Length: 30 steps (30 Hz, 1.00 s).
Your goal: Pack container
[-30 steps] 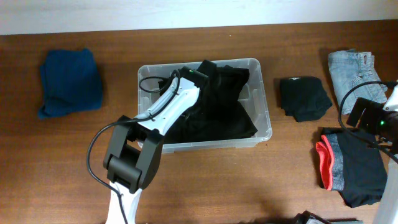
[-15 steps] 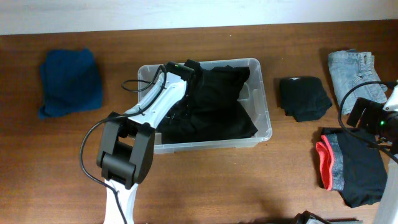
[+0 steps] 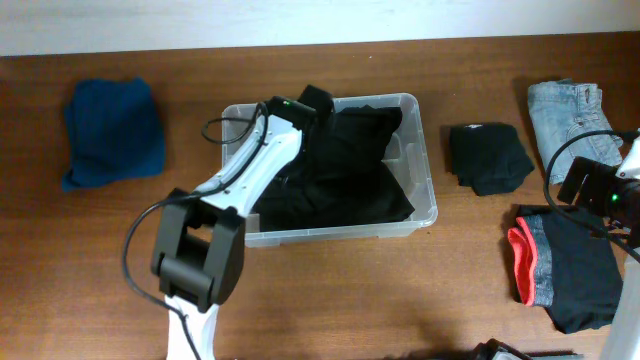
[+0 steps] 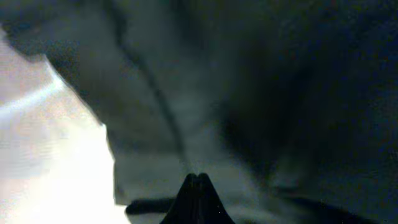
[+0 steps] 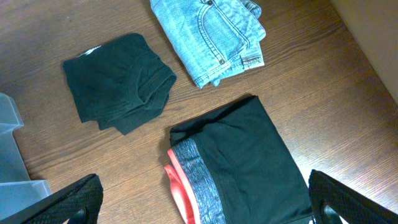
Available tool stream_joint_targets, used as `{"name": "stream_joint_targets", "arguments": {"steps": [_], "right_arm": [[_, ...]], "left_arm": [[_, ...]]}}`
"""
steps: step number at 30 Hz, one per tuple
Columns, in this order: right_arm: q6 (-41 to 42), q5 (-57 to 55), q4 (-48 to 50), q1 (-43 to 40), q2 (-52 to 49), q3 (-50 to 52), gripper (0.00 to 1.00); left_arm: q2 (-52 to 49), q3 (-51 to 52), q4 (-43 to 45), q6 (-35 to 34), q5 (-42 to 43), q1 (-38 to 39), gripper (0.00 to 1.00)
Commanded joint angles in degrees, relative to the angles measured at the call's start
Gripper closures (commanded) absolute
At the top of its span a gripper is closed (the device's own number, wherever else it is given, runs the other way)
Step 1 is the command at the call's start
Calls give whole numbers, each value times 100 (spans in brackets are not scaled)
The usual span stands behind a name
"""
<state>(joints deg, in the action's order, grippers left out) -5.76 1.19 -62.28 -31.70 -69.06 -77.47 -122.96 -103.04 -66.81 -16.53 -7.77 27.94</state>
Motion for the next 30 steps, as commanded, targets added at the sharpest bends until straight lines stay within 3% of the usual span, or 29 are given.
{"name": "stream_joint_targets", "arguments": {"steps": [1, 7, 16, 21, 30], "right_arm": [[50, 13, 15, -20, 22, -55, 2], [48, 13, 15, -20, 22, -55, 2], [48, 13, 15, -20, 22, -55, 2], [48, 13, 15, -20, 22, -55, 2], [48, 13, 15, -20, 22, -55, 2]], "left_arm": [[332, -173, 299, -144, 675, 13, 99], [286, -162, 743, -444, 844, 13, 99], [286, -164, 1368, -442, 1967, 17, 99], [236, -162, 1683, -114, 1932, 63, 99], [-251, -157, 1731, -114, 1827, 116, 99]]}}
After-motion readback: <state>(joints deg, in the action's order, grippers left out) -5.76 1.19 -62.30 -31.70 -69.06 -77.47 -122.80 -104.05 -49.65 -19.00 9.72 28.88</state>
